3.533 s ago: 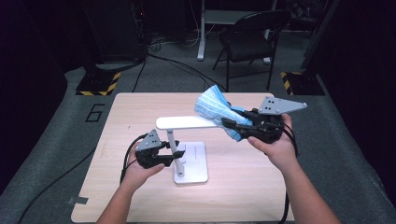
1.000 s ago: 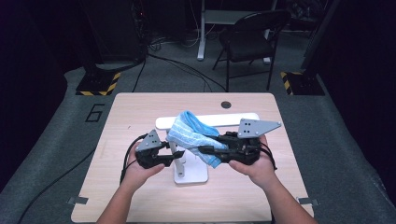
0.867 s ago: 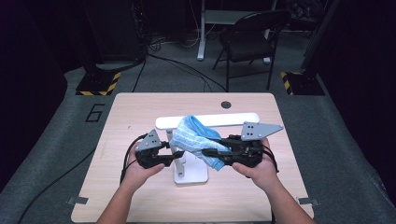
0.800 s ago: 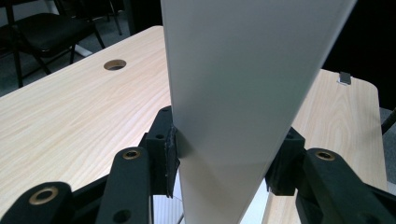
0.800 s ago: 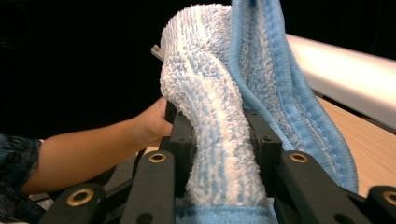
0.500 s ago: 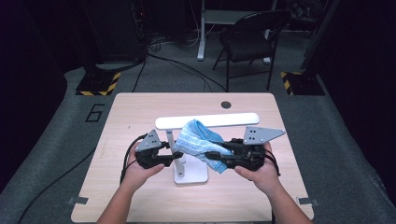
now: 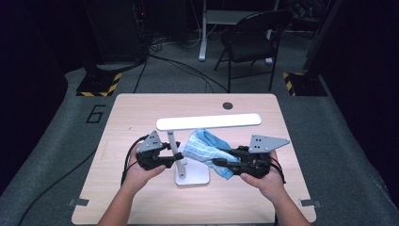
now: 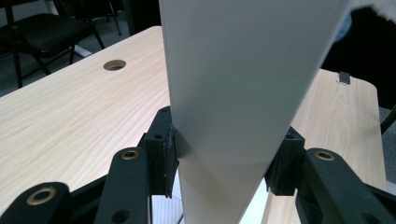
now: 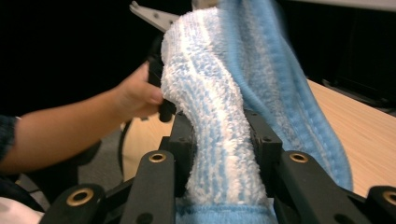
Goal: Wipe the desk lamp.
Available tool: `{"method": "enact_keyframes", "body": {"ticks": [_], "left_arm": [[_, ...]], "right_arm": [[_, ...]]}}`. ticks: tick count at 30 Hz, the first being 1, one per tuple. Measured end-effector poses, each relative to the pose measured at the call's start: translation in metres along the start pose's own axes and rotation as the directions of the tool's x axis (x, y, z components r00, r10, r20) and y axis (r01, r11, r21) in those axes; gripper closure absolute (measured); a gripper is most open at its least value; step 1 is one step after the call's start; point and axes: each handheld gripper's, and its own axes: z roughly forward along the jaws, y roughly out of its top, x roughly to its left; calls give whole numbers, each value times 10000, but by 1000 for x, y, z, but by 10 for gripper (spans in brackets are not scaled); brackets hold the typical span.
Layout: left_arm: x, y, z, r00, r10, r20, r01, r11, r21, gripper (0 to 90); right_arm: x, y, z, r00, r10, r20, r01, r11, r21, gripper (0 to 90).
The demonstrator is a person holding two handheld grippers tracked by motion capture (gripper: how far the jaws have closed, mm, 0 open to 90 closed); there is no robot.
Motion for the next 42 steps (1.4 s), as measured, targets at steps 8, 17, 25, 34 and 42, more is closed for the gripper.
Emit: {"method": "enact_keyframes", "body": {"ticks": [8,17,25,34,42], "left_arm": [[0,0,0,10000,25,-9,-25,10000,0,535],[0,0,0,10000,14,7,-14,10000,-39,529],[0,-1,0,10000,-4,58,4,10000,-72,525],[1,0,-1,9999,10,159,-10,10000,6,526],[0,-1,0,10000,-2,57,2,9999,-108,524]], "right_arm": [[-13,-20,-4,9952,321,925,-341,9992,204,678],[-24,-40,-7,9832,614,1720,-655,9977,185,677],[-39,-63,-14,9633,1096,2448,-1117,9937,-56,676],[-46,-80,-16,9418,1429,3044,-1492,9888,-26,675],[-54,-101,-18,9073,1663,3862,-1843,9828,97,671]]}}
